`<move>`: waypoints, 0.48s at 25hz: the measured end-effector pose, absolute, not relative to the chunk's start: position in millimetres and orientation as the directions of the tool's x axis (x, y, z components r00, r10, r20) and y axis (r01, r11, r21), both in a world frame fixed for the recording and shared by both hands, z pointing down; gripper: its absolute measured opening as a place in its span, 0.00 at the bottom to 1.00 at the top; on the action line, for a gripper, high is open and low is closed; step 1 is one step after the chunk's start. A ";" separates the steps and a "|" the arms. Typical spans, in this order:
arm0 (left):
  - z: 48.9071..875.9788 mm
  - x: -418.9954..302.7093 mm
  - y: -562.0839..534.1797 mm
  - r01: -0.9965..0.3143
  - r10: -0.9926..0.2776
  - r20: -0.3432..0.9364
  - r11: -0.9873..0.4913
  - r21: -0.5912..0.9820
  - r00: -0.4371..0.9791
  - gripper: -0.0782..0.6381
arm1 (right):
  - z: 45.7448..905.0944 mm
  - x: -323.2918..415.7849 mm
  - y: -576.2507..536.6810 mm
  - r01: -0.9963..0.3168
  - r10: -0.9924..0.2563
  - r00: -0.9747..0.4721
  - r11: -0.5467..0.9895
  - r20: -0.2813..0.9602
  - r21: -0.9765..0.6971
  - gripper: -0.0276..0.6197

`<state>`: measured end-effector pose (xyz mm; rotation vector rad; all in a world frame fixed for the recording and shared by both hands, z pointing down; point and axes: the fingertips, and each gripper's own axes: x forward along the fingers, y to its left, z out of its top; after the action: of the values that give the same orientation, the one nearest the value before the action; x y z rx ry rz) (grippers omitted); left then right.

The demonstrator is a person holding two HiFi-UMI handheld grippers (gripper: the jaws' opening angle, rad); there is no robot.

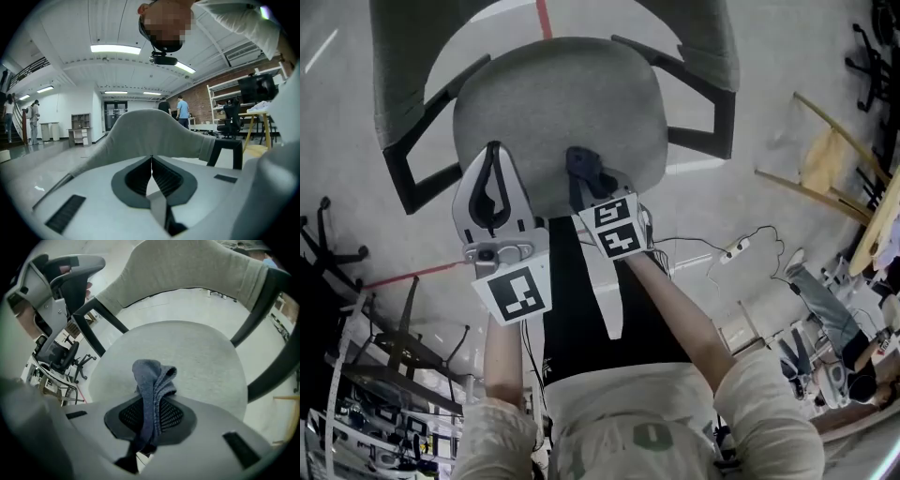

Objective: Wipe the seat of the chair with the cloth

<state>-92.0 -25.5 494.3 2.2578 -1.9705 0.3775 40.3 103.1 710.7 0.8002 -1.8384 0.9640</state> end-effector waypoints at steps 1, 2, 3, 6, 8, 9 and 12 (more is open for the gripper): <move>493.7 -77.1 -31.0 -0.984 -0.955 0.263 -0.163 -0.074 0.139 0.13 | 712.1 56.6 101.3 -0.830 -0.140 -0.389 0.481 0.910 -0.282 0.13; 493.2 -62.3 -36.7 -0.980 -0.953 0.261 -0.182 -0.075 0.157 0.13 | 713.6 73.0 99.4 -0.841 -0.144 -0.380 0.465 0.914 -0.276 0.13; 492.4 -48.2 -42.6 -0.977 -0.951 0.257 -0.199 -0.076 0.173 0.13 | 714.8 88.8 97.0 -0.852 -0.150 -0.370 0.447 0.917 -0.270 0.13; 488.6 -12.6 -58.8 -0.969 -0.946 0.240 -0.239 -0.068 0.216 0.13 | 715.5 127.7 88.8 -0.882 -0.174 -0.341 0.400 0.924 -0.250 0.13; 486.6 7.8 -65.5 -0.963 -0.941 0.234 -0.264 -0.057 0.244 0.13 | 713.9 147.6 86.1 -0.894 -0.183 -0.319 0.384 0.930 -0.231 0.13; 486.0 17.6 -68.2 -0.959 -0.938 0.232 -0.278 -0.053 0.259 0.13 | 713.3 155.8 85.6 -0.898 -0.185 -0.309 0.380 0.933 -0.222 0.13; 486.9 43.9 -75.1 -0.947 -0.926 0.231 -0.318 -0.049 0.299 0.13 | 712.6 175.5 82.9 -0.908 -0.191 -0.283 0.370 0.940 -0.198 0.13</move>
<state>43.9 -75.1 486.9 2.4535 -1.7740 0.3315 175.5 82.9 712.6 0.9776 -1.7184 0.9848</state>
